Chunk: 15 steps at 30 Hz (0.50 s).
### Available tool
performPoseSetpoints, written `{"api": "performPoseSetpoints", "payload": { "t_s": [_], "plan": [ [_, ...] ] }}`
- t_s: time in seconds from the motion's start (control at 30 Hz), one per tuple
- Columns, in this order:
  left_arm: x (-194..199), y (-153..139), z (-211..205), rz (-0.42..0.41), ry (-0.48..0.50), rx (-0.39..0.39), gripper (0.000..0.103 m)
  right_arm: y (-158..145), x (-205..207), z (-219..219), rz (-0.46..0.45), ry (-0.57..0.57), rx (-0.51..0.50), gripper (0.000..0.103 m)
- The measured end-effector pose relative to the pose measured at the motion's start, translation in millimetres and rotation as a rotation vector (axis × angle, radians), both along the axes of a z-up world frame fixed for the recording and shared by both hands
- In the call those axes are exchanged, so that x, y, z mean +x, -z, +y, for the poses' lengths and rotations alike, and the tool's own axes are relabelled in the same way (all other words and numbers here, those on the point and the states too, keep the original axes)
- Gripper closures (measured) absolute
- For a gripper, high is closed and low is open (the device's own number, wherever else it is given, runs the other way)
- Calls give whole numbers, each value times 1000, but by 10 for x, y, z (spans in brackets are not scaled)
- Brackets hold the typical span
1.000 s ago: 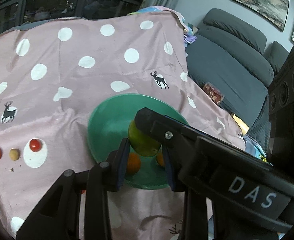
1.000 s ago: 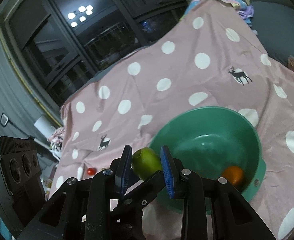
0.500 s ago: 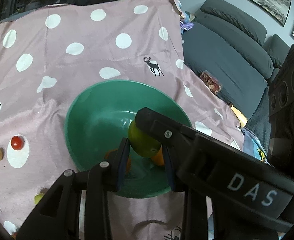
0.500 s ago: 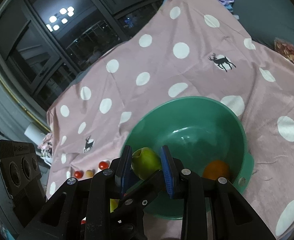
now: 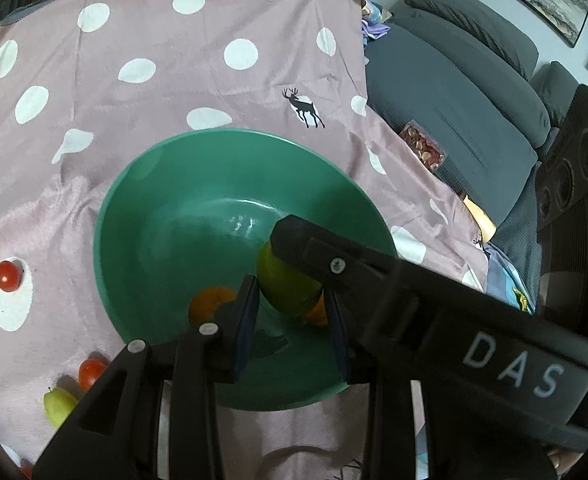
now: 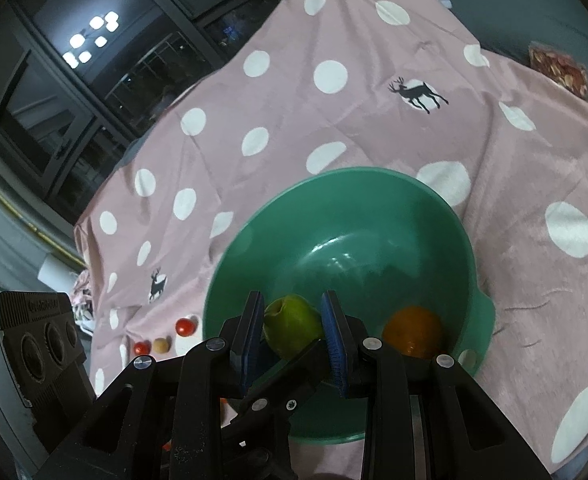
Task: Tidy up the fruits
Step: 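Lower the held green plum into the green bowl with the right gripper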
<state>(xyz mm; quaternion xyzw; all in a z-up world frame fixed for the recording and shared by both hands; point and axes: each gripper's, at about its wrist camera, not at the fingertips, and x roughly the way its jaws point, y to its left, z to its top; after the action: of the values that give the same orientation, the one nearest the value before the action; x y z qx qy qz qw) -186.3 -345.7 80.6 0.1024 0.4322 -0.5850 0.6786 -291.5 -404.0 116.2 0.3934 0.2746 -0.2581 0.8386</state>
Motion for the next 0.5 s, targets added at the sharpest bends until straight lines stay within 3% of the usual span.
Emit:
{"api": "performPoseSetpoints", "payload": {
  "t_s": [0.5],
  "plan": [
    [-17,93,-88,6,16,27,70,89,-10,-67,43,29,30,70]
  ]
}}
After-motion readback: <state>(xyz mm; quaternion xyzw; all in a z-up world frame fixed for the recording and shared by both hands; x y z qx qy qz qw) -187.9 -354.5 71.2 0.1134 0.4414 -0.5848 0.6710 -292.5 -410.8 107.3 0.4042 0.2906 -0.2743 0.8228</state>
